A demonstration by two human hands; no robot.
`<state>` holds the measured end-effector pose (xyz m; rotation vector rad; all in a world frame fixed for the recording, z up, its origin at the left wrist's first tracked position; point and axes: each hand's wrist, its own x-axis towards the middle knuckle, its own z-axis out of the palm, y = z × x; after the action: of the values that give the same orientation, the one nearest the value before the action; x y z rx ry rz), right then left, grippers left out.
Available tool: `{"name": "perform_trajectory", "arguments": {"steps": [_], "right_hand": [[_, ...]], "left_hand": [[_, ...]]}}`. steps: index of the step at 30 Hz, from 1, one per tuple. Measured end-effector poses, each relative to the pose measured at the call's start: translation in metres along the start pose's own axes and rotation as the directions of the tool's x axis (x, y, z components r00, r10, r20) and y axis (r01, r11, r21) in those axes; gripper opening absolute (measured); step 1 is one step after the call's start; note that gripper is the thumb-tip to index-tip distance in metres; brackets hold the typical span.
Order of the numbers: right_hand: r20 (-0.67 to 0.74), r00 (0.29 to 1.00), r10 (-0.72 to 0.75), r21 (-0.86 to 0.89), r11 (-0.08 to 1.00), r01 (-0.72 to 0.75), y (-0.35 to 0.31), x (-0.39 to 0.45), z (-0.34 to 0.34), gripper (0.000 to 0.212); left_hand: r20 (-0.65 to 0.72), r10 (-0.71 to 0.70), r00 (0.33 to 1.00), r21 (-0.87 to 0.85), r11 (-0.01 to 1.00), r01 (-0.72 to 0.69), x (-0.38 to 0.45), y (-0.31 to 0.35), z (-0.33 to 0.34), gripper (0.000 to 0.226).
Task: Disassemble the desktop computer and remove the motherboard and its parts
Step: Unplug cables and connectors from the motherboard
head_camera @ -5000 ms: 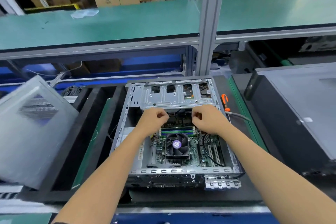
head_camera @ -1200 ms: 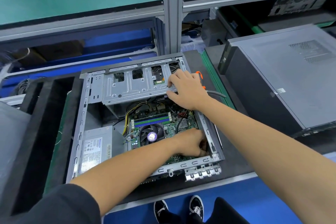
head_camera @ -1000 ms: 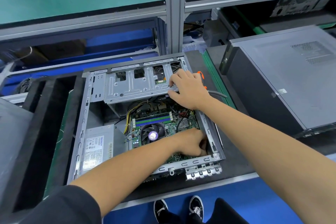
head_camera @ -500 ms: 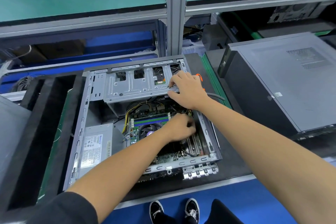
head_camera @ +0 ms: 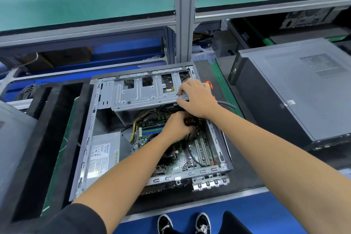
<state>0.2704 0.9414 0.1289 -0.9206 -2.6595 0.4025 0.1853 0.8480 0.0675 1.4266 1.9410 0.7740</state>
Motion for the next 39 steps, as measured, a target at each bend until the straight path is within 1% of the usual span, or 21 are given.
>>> {"name": "perform_trajectory", "arguments": {"steps": [3, 6, 10, 13, 15, 17, 19, 21, 24, 26, 29, 32, 34, 39], "right_hand": [[-0.008, 1.000, -0.002, 0.004, 1.000, 0.002, 0.000, 0.000, 0.000, 0.020], [-0.011, 1.000, -0.001, 0.009, 1.000, 0.001, 0.000, 0.000, 0.001, 0.020], [-0.016, 1.000, 0.000, 0.007, 1.000, 0.000, 0.001, 0.000, 0.001, 0.020], [-0.011, 1.000, 0.003, 0.012, 1.000, -0.002, 0.001, 0.000, 0.002, 0.020], [-0.007, 1.000, 0.000, 0.012, 1.000, 0.000, 0.002, 0.000, 0.003, 0.020], [-0.003, 1.000, 0.011, 0.052, 0.999, -0.010, 0.003, 0.001, 0.002, 0.018], [0.001, 0.999, 0.041, 0.147, 0.988, -0.041, 0.005, 0.003, -0.001, 0.012], [0.005, 0.998, 0.062, 0.223, 0.973, -0.062, 0.007, 0.005, -0.003, 0.008], [0.009, 0.997, 0.078, 0.262, 0.962, -0.077, 0.007, 0.006, -0.003, 0.014], [0.010, 0.996, 0.092, 0.286, 0.954, -0.091, 0.008, 0.006, -0.003, 0.019], [0.029, 0.994, 0.109, 0.305, 0.946, -0.113, 0.008, 0.006, -0.003, 0.026], [0.023, 0.994, 0.111, 0.311, 0.944, -0.112, 0.007, 0.006, -0.004, 0.033], [0.013, 0.994, 0.105, 0.307, 0.946, -0.104, 0.006, 0.005, -0.005, 0.035], [0.010, 0.995, 0.100, 0.272, 0.957, -0.099, 0.003, 0.005, -0.006, 0.038]], "left_hand": [[0.066, -0.024, 0.998, 0.006, 1.000, 0.023, 0.007, 0.004, 0.006, 0.038], [0.046, -0.035, 0.998, 0.066, 0.997, 0.032, 0.013, 0.009, 0.014, 0.033], [-0.005, -0.054, 0.999, 0.012, 0.998, 0.054, 0.021, 0.013, 0.019, 0.023], [0.038, -0.066, 0.997, 0.046, 0.997, 0.064, 0.021, 0.009, 0.023, 0.028], [0.034, -0.059, 0.998, 0.079, 0.995, 0.056, 0.022, 0.009, 0.026, 0.030], [-0.008, -0.048, 0.999, 0.096, 0.994, 0.049, 0.024, 0.010, 0.028, 0.024], [-0.040, -0.064, 0.997, 0.094, 0.993, 0.068, 0.025, 0.011, 0.030, 0.020], [-0.039, -0.094, 0.995, 0.093, 0.991, 0.097, 0.026, 0.011, 0.032, 0.018], [-0.034, -0.106, 0.994, 0.108, 0.988, 0.109, 0.027, 0.010, 0.033, 0.012], [-0.048, -0.092, 0.995, 0.111, 0.989, 0.097, 0.029, 0.009, 0.033, 0.009], [-0.034, -0.076, 0.997, 0.114, 0.990, 0.079, 0.030, 0.008, 0.034, 0.007], [-0.031, -0.052, 0.998, 0.139, 0.989, 0.056, 0.031, 0.006, 0.034, 0.018], [-0.030, -0.041, 0.999, 0.152, 0.987, 0.045, 0.031, 0.006, 0.034, 0.021], [-0.015, -0.045, 0.999, 0.175, 0.983, 0.047, 0.030, 0.006, 0.033, 0.009]]}}
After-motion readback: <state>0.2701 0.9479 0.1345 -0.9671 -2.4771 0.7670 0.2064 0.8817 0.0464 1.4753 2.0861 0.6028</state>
